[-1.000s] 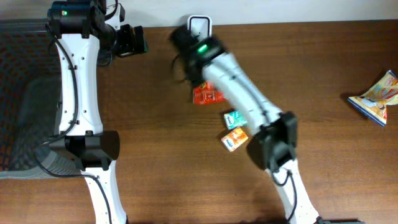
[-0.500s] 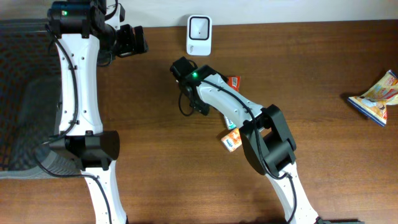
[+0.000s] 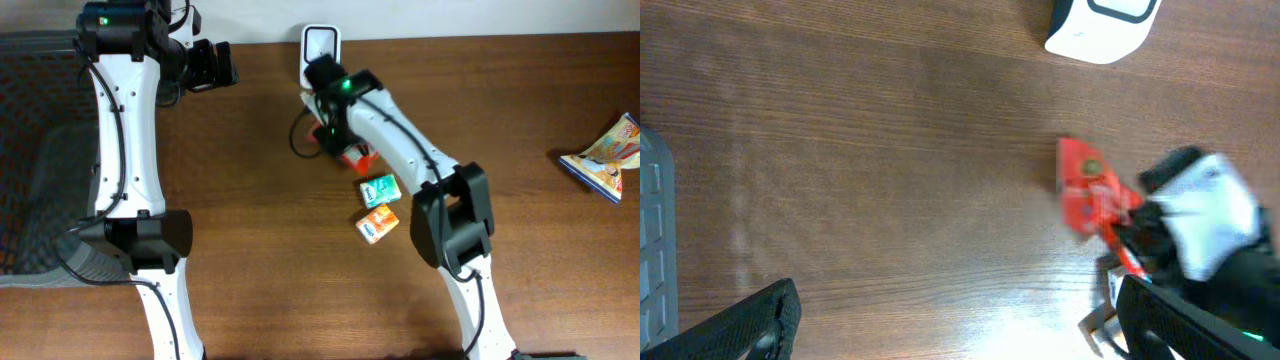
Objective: Scan the item barcode
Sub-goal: 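Lift the red chip bag up to the white scanner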
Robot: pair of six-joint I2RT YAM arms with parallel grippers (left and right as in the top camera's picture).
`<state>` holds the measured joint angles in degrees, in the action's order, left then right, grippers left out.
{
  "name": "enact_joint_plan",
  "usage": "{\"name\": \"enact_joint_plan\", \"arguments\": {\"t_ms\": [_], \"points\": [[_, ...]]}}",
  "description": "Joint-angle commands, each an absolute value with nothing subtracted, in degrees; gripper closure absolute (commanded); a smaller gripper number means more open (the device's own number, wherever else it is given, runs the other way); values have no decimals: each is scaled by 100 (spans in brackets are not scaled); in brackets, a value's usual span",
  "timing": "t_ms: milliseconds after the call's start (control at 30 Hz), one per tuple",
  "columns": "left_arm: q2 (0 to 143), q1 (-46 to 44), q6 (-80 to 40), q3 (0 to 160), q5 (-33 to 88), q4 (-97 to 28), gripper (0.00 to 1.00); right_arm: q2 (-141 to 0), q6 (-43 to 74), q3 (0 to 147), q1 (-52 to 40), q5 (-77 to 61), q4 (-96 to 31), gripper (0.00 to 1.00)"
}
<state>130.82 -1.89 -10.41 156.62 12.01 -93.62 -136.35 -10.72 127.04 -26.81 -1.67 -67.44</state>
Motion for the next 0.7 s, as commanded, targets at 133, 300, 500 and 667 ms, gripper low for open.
{"name": "enact_joint_plan", "arguments": {"t_ms": [133,300,500,667], "points": [[13041,-169,-1087,15677,1201,-9354,1,-13955,-1173,12842,-1284,-4635,-6938,71],[13041,-169,-1087,15679,1201,-9354,1,-13692,-1260,12855,-2648,336,-7122,45],[13041,-169,-1087,15679,1201,-9354,1,-13764,-1262,11244,-3621,3216,-5623,14],[13041,-169,-1087,15679,1201,-9354,1,-13732,-676,10940,-3201,2679,-5133,86]]}}
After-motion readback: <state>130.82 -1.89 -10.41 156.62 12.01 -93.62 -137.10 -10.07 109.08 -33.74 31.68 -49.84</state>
